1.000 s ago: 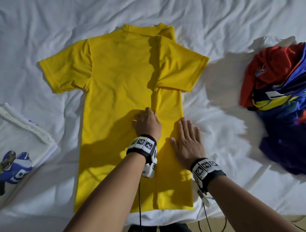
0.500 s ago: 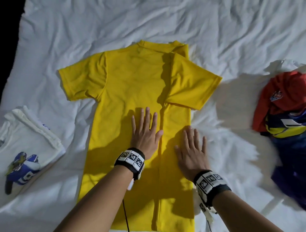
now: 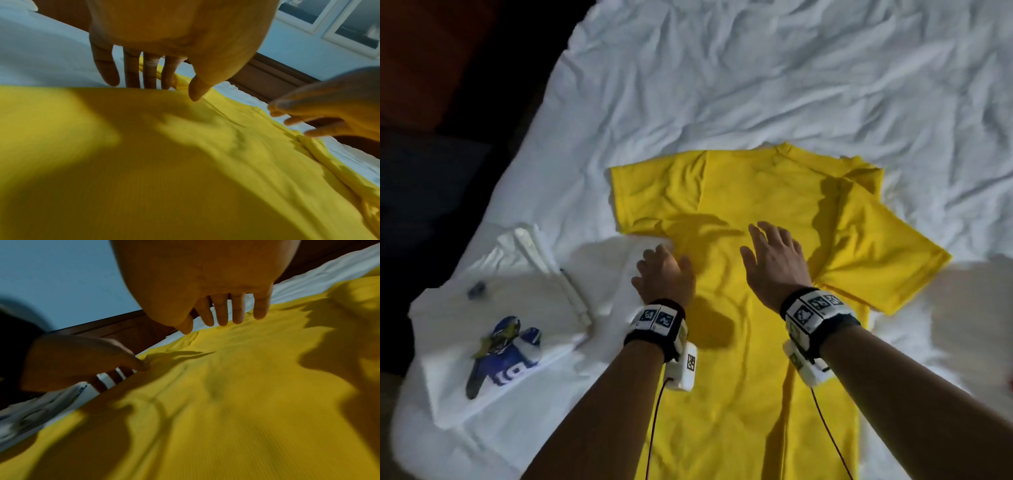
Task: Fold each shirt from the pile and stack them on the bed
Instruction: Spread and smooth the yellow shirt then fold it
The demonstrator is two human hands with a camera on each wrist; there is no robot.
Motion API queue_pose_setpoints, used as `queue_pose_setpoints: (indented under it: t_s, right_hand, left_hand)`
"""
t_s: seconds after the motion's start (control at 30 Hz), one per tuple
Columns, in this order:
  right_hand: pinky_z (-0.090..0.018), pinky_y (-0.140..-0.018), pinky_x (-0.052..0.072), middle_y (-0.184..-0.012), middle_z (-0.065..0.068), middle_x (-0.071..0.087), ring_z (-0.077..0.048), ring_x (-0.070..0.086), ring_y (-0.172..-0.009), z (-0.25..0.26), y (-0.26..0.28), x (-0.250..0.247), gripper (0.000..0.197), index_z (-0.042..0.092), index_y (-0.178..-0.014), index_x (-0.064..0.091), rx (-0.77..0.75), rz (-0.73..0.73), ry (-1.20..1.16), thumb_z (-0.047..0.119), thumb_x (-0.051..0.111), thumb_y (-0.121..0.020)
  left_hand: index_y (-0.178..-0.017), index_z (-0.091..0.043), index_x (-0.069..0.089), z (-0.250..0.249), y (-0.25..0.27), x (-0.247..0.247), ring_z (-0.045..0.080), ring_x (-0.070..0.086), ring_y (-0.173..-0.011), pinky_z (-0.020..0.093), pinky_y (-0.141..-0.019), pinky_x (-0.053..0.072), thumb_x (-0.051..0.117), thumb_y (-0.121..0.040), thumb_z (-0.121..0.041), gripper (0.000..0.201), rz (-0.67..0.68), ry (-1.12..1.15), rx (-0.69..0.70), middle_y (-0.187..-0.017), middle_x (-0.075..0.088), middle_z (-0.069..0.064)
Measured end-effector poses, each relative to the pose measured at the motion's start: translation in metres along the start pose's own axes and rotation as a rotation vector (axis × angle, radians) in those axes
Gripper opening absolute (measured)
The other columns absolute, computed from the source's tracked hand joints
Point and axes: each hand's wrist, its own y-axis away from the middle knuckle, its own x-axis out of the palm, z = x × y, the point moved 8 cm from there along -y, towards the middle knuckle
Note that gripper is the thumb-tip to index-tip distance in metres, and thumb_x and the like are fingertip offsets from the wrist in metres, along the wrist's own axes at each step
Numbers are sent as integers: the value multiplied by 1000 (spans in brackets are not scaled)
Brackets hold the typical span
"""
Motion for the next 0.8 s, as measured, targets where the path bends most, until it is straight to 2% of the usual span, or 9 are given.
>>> queue_pose_setpoints:
  t_s: [0.07,0.2,0.3,0.4,0.47,0.53,0.63,0.73,0.8]
  right_hand:
    - [-48,-106,35,-151,-7,43,-33,36,-136,14,-36,-2,50,15,-152,41,-11,22,14,39,39,-108]
    - [-50,-99,43,-142,-13,51,-37,42,-130,36,-105,0,45,14,-147,46,-8,53,-14,35,40,-108]
    - [-47,-92,47,-143,-12,52,-36,48,-128,46,-150,1,48,18,-153,38,23,51,-107,34,40,-107]
    - [-41,-74,44,-124,-17,62,-38,59,-99,53,-183,10,62,23,-161,17,47,58,-192,36,42,-106]
    - [-39,-67,39,-104,-18,64,-35,55,-80,54,-194,14,62,26,-160,15,67,35,-205,36,42,-106]
    - [-39,-67,39,-95,-16,59,-35,52,-78,52,-200,15,54,27,-156,24,107,7,-212,35,41,-105]
    - [-38,-67,39,-100,-18,61,-39,56,-84,48,-206,11,34,20,-136,45,144,-40,-237,33,41,-105]
    - [-36,-67,38,-105,-16,63,-35,53,-84,48,-205,4,28,13,-123,53,126,-61,-250,33,45,-105]
    - [-35,-68,37,-104,-11,61,-31,50,-83,47,-200,-5,28,13,-121,55,105,-73,-269,34,47,-105]
  left_hand:
    - [-130,-15,53,-1,-9,2,35,48,-124,49,-100,38,49,-100,-48,45,17,-5,5,-133,52,13]
    - [-121,-17,56,-3,-20,5,32,52,-119,48,-98,38,50,-99,-49,39,33,15,11,-125,58,9]
    - [-122,-16,57,-3,-28,11,32,52,-121,47,-98,38,51,-99,-48,40,57,-39,31,-126,59,8]
    - [-121,-15,58,-3,-36,13,32,52,-121,47,-98,38,52,-98,-49,41,84,-51,28,-125,60,8]
    - [-120,-15,59,-2,-40,13,32,53,-119,47,-98,39,53,-98,-50,41,92,-51,33,-123,62,7]
    - [-120,-16,60,-2,-42,14,31,56,-116,46,-96,41,53,-98,-51,42,83,-54,54,-120,64,6]
    - [-117,-18,63,-2,-40,10,29,57,-112,44,-94,40,54,-98,-48,37,52,-14,71,-116,67,4]
    - [-112,-19,67,-4,-32,2,29,62,-108,42,-91,45,58,-98,-43,30,21,95,81,-111,71,3]
    - [-108,-19,68,-10,-21,-8,30,66,-101,39,-82,49,61,-97,-42,27,-26,182,106,-103,74,3]
